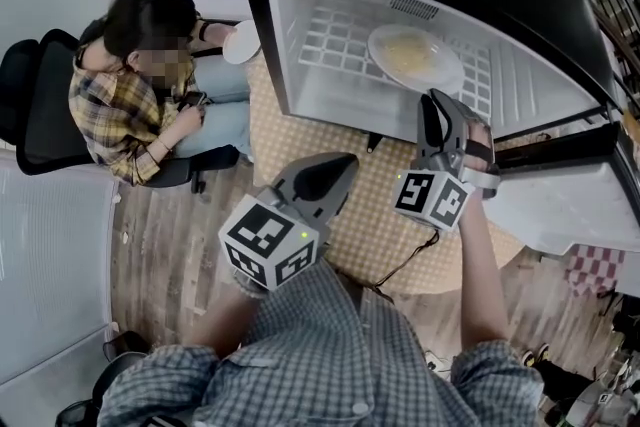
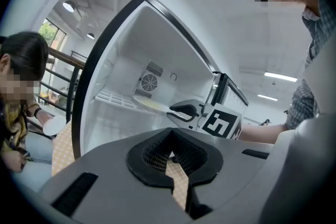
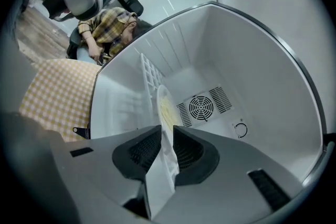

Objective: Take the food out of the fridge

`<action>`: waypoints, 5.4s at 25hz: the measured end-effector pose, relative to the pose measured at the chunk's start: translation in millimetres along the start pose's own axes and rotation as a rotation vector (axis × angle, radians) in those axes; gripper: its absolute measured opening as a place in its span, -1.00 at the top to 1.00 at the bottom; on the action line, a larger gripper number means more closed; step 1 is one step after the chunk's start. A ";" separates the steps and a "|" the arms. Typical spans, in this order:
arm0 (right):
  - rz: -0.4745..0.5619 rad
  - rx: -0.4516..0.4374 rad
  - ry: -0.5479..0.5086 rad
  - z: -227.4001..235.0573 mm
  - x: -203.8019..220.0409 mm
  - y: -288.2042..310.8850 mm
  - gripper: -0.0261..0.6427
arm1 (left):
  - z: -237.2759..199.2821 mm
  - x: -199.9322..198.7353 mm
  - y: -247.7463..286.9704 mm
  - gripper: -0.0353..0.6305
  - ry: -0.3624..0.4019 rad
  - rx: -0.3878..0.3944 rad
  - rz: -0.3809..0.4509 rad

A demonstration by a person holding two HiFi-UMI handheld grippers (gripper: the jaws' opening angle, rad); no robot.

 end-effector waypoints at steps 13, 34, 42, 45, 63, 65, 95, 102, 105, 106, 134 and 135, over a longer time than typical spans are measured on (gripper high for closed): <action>-0.005 0.027 -0.141 -5.6 2.0 7.8 0.83 | 10.8 -4.0 12.4 0.88 0.031 -0.045 -0.008; 0.088 -0.133 0.282 4.5 17.8 -20.7 0.77 | -21.3 -32.4 91.4 0.88 -0.347 0.078 0.039; 0.237 -0.600 1.403 11.4 37.5 -24.4 0.77 | -32.9 -42.9 103.6 0.73 -0.540 0.178 0.120; 0.293 -0.749 1.730 10.3 41.8 -17.0 0.77 | -35.3 -43.9 108.1 0.64 -0.617 0.222 0.144; 0.351 -0.837 2.080 10.8 60.3 17.3 0.65 | -46.4 -51.1 129.2 0.56 -0.817 0.285 0.197; 0.346 -0.833 2.075 12.2 60.5 18.9 0.67 | -46.9 -51.8 129.5 0.57 -0.820 0.281 0.194; 0.388 -0.943 2.037 7.4 64.8 -12.8 0.78 | -18.2 -40.9 110.1 0.78 -0.776 0.289 0.228; 0.403 -0.963 2.011 4.4 67.2 -25.6 0.78 | -8.2 -32.8 104.1 0.78 -0.760 0.291 0.238; 0.408 -0.972 1.998 2.6 67.8 -31.8 0.78 | -3.5 -29.1 100.1 0.78 -0.748 0.287 0.241; 0.407 -0.976 1.996 1.6 67.8 -34.2 0.78 | -1.9 -27.7 98.3 0.78 -0.745 0.286 0.243; 0.312 -1.330 1.734 -87.4 34.6 -77.1 0.78 | -0.3 67.2 22.8 0.79 -0.775 0.066 0.342; 0.299 -1.344 1.732 -92.6 32.6 -76.8 0.78 | -2.4 71.7 21.0 0.79 -0.779 0.055 0.342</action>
Point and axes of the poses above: the fingertips, and each gripper's own axes: y forward along the fingers, z to its right, x out of its underside, the point moved 2 cm from there along -y, backward along the fingers, and after that the axes turned 14 degrees about -z, right-handed, at the moved point
